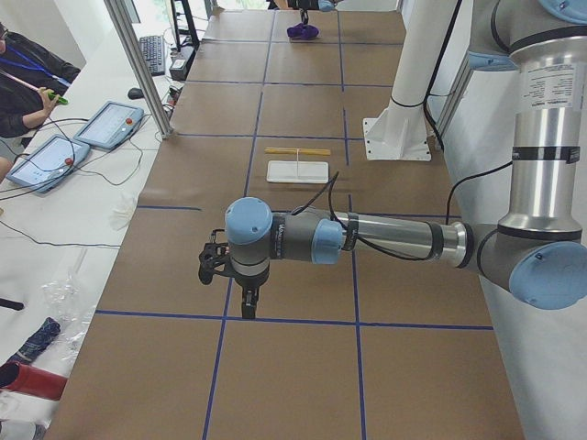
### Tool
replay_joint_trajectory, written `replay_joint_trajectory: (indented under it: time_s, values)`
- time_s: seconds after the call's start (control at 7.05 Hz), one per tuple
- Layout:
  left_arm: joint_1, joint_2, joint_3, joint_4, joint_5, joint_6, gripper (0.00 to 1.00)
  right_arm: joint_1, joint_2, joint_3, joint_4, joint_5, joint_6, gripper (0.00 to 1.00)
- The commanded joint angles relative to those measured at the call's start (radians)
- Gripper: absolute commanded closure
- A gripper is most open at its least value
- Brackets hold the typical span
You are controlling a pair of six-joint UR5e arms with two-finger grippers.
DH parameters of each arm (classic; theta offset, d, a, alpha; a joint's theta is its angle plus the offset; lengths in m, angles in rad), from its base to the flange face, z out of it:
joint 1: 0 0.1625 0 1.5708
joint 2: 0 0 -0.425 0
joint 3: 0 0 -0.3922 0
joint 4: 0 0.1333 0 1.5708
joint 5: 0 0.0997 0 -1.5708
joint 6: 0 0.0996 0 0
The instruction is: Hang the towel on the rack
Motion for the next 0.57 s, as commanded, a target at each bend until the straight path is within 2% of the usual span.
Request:
replay_joint_trajectory:
  time_s: [0.0,0.43]
  values:
    - [0.0,-0.001,-0.004,-0.001,0.0,-0.001,0.0,0.0,0.0,0.013,0.002,0.001,0.002,1.0]
    - [0.0,-0.007,-0.004,-0.001,0.0,-0.003,0.0,0.034,-0.016,0.166,-0.012,0.055,0.011,1.0]
